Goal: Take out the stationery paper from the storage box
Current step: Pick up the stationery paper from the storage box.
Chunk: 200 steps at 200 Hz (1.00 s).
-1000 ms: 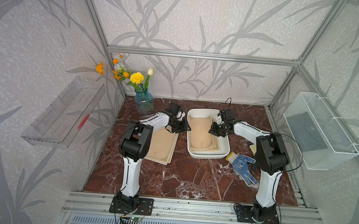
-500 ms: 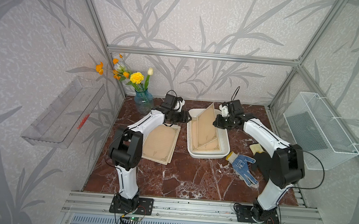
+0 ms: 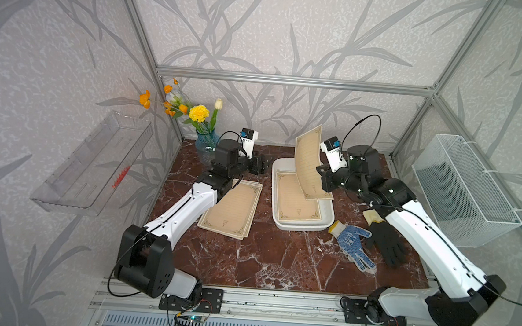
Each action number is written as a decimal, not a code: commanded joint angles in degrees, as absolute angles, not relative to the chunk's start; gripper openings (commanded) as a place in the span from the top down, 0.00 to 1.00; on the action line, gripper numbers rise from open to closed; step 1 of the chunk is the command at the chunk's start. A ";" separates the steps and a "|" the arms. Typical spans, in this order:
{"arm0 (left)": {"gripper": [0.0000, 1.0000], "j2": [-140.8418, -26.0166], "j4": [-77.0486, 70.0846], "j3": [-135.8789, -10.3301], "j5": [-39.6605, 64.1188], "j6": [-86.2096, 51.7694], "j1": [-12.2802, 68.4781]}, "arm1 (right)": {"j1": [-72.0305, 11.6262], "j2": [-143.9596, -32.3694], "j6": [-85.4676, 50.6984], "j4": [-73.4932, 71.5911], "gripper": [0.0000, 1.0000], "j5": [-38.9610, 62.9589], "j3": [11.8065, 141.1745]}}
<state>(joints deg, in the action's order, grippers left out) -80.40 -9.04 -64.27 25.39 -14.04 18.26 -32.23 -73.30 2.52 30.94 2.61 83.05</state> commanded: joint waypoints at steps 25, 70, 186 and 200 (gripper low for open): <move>0.24 -73.76 -26.64 -59.02 36.20 -17.09 18.19 | -32.28 -61.69 8.67 14.95 1.00 8.26 75.05; 0.25 -67.83 -32.08 -56.56 50.32 -15.12 18.29 | -32.32 -52.30 6.31 1.68 1.00 13.74 67.12; 0.40 -63.48 -48.99 -60.12 58.49 -30.17 18.55 | -32.21 -47.26 -11.05 -21.67 1.00 31.86 59.59; 0.47 -62.98 -52.28 -60.13 58.42 -32.93 18.63 | -32.16 -47.75 -12.00 -22.54 1.00 32.49 59.68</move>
